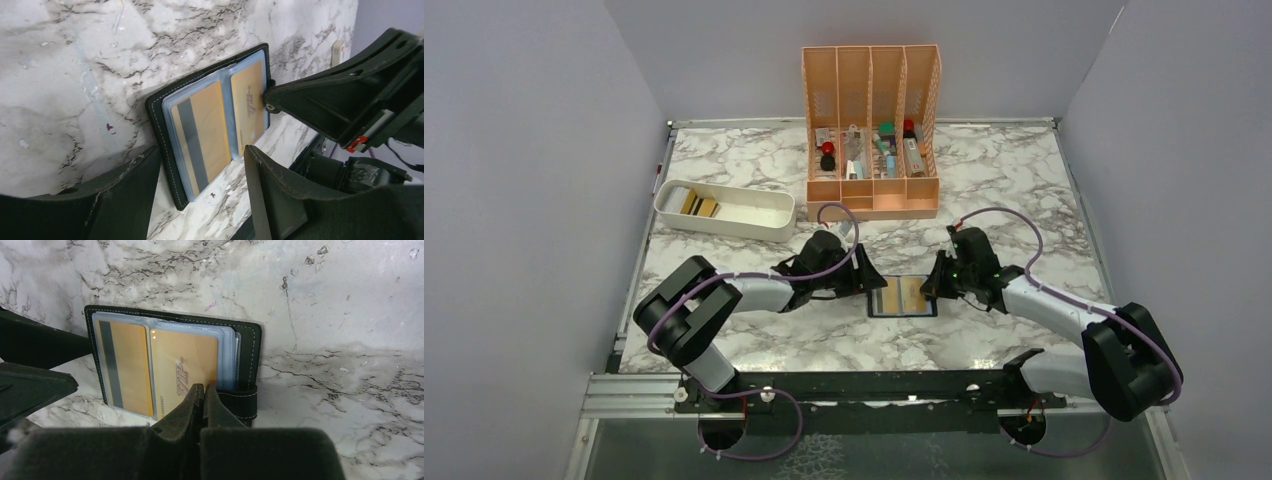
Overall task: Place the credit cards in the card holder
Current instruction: Close the card holder at the center of the board.
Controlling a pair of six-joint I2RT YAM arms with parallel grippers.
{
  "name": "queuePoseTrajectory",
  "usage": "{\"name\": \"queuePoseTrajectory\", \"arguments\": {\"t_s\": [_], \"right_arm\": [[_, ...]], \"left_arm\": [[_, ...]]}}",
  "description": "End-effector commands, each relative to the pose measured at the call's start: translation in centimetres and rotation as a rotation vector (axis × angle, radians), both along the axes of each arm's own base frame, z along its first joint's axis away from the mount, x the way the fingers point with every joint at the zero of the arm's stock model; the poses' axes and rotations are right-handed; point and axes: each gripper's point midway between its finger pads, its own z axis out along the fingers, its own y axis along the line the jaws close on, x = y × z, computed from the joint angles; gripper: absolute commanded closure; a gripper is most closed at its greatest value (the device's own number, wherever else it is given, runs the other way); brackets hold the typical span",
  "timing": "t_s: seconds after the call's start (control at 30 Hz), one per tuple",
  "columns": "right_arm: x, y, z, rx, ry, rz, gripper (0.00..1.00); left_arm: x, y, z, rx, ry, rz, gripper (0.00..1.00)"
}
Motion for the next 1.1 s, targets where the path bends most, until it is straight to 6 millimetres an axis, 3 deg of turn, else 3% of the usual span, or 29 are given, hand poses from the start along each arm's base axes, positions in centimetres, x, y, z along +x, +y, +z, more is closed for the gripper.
{"name": "queuePoseTrajectory", "arguments": {"t_s": [0.0,0.33,0.5,0.6,0.7,0.93,1.07], "right_arm": [[-0.3,0.5,-0.3,0.023,0.001,0.019,0.99],[-0.5,0.7,-0.8,0.036,0.006,0.026,0.99],[-0.5,2.3,0.2,0.117,-0.006,0.069,0.99],[-0.3,2.2,0.6,0.112,-0.011,0.065,0.99],[0.0,0.9,0.1,0.036,-0.002,0.019,0.99],[0.4,-1.2,0.3,-0.062,-0.033,-0.042,0.99],[0.8,-2.1,0.7,-0.110,-0.051,-0.070,0.99]], "left_arm": [[0.3,-2.0,4.2,-0.163,-0.060,-0.003,0.37],[-0.8,-5.1,6.9,-0.277,-0.090,-0.098,0.38],[-1.2,-5.9,8.2,-0.299,-0.119,-0.120,0.38],[-1.1,-5.9,6.9,-0.269,-0.118,-0.115,0.38],[-0.9,-6.1,5.3,-0.237,-0.106,-0.123,0.38],[0.3,-7.3,6.3,-0.233,-0.194,-0.154,0.40],[0.5,-7.9,5.3,-0.219,-0.183,-0.173,0.41]]}}
